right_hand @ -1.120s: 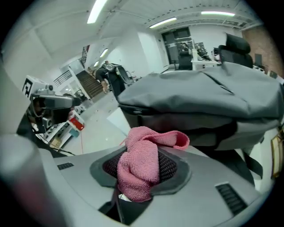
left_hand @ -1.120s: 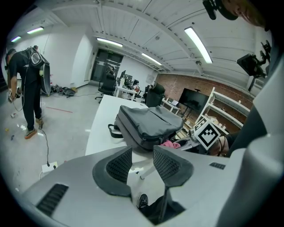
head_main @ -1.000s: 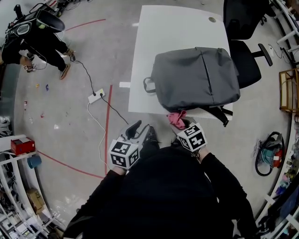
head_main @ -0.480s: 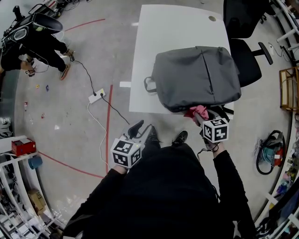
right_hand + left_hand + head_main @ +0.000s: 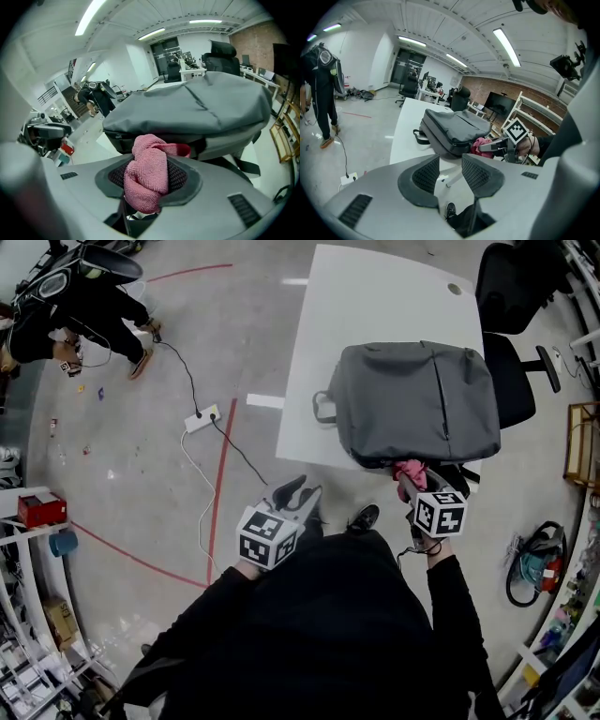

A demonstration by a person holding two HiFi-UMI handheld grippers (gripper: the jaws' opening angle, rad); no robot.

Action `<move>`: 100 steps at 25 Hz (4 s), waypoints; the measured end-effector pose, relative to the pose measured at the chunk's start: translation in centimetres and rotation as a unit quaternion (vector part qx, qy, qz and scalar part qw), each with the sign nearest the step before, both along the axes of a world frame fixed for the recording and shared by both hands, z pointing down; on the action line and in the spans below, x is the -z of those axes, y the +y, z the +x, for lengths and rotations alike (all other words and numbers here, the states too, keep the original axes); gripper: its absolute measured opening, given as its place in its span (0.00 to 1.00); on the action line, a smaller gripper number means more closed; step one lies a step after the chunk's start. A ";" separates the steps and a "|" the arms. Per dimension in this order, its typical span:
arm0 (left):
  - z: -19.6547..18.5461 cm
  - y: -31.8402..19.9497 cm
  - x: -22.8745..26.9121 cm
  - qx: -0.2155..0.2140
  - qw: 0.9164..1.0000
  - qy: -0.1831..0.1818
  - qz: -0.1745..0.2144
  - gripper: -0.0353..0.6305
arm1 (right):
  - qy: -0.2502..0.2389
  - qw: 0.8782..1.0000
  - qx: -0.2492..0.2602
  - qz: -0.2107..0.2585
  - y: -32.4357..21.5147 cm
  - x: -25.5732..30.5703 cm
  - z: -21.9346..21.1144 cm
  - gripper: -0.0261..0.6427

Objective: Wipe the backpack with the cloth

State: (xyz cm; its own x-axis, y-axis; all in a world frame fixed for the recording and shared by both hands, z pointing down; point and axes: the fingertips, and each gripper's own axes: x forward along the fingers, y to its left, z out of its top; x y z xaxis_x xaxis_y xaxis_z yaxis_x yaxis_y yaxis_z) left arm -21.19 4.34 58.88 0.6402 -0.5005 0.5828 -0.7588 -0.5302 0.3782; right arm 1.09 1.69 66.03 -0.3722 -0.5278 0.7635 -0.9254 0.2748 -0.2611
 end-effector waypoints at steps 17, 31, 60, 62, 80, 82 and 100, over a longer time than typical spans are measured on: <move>-2.8 -0.2 0.5 -0.119 0.989 0.007 0.084 0.34 | -0.125 0.988 0.094 -0.011 0.8 2.0 -18.1 0.28; -6.2 -3.6 -0.6 -0.091 0.991 0.068 0.069 0.47 | 0.239 0.877 0.414 0.040 -0.5 2.3 -20.4 0.28; -13.3 1.1 -0.9 0.334 0.941 0.042 0.023 0.47 | 0.325 0.646 0.690 -0.022 -14.1 -0.3 -21.7 0.28; -12.2 0.6 -0.7 0.322 0.945 0.046 0.024 0.47 | 0.311 0.622 0.718 -0.041 -10.0 -0.2 -21.1 0.28; -21.3 6.6 -1.6 0.373 0.926 0.058 0.025 0.47 | 0.448 0.636 0.625 -0.059 -20.4 -1.8 -22.2 0.28; -22.7 8.6 -1.6 0.394 0.917 0.056 0.021 0.47 | 0.467 0.648 0.599 -0.052 -23.6 -1.7 -22.7 0.28; -23.4 6.5 -3.2 0.346 0.934 0.085 0.021 0.47 | 0.442 0.584 0.666 -0.144 -7.5 -3.3 -21.3 0.27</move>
State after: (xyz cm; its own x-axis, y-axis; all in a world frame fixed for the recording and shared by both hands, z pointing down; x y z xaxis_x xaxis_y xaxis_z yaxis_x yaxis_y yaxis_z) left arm -44.63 10.87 62.05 0.2367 -0.8489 0.4726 -0.8558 0.0480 0.5150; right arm -20.18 -5.78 69.38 0.3004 -0.0217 0.9536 0.2497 0.9667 -0.0567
